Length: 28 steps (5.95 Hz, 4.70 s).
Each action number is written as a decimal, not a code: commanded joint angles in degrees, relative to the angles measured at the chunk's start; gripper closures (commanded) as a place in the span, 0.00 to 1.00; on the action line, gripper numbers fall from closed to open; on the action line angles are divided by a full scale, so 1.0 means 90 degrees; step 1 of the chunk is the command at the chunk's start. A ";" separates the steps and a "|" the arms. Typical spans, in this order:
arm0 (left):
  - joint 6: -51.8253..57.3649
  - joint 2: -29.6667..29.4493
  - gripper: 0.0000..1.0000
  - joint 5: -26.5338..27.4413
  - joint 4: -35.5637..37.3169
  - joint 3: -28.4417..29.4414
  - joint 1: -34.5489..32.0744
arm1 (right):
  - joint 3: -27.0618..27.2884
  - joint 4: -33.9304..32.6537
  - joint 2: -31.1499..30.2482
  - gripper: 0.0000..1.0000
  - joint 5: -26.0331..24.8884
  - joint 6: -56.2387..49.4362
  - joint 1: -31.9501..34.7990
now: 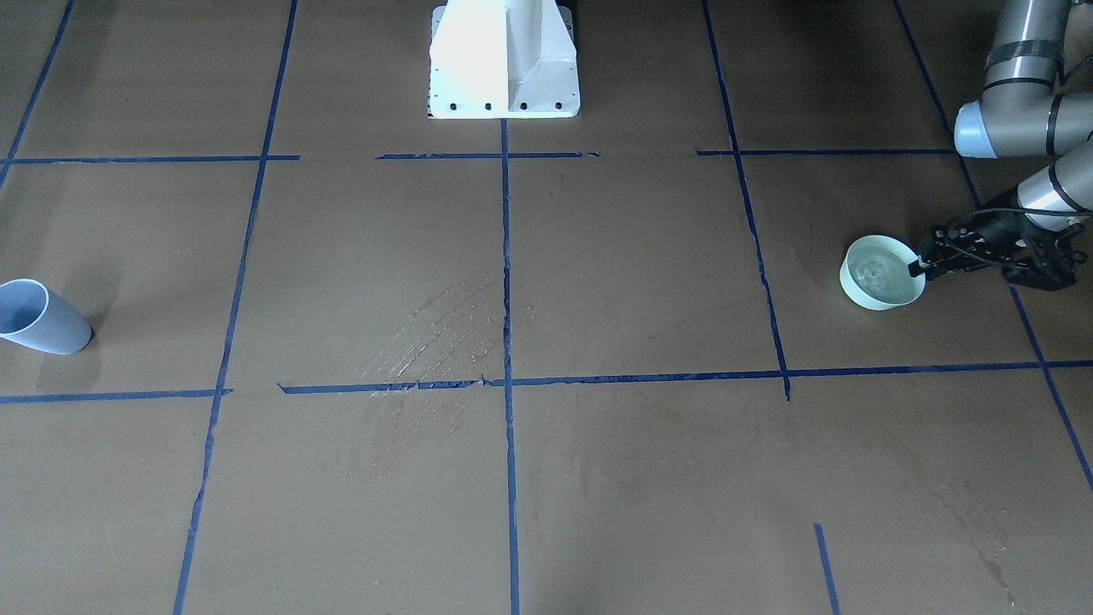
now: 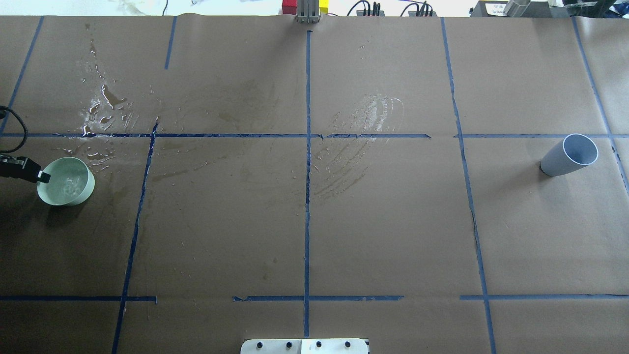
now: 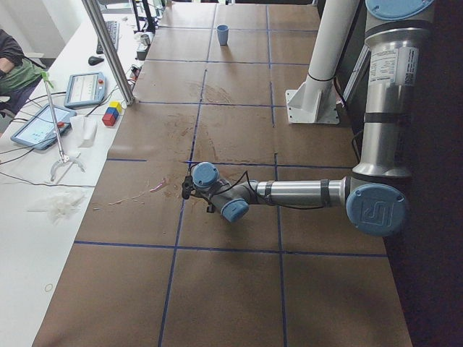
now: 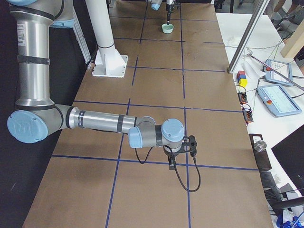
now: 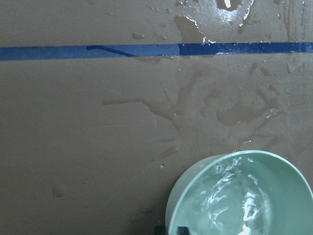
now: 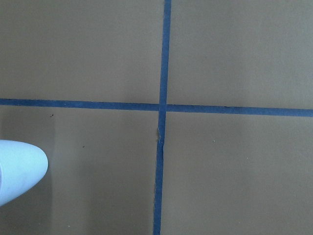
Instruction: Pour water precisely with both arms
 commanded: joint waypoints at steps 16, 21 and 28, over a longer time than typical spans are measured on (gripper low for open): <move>0.5334 0.0225 0.00 0.0658 0.5636 -0.1252 -0.2891 | 0.0000 -0.0030 -0.0237 0.00 0.0020 -0.0282 -0.0361; 0.5344 0.0255 0.00 0.0688 0.5607 -0.1263 -0.2881 | 0.0506 -0.1410 -0.0198 0.00 -0.0135 -0.1422 0.0282; 0.5363 0.0255 0.00 0.0649 0.5607 -0.1272 -0.2881 | 0.0498 -0.1348 -0.0198 0.00 -0.0596 -0.1328 0.0283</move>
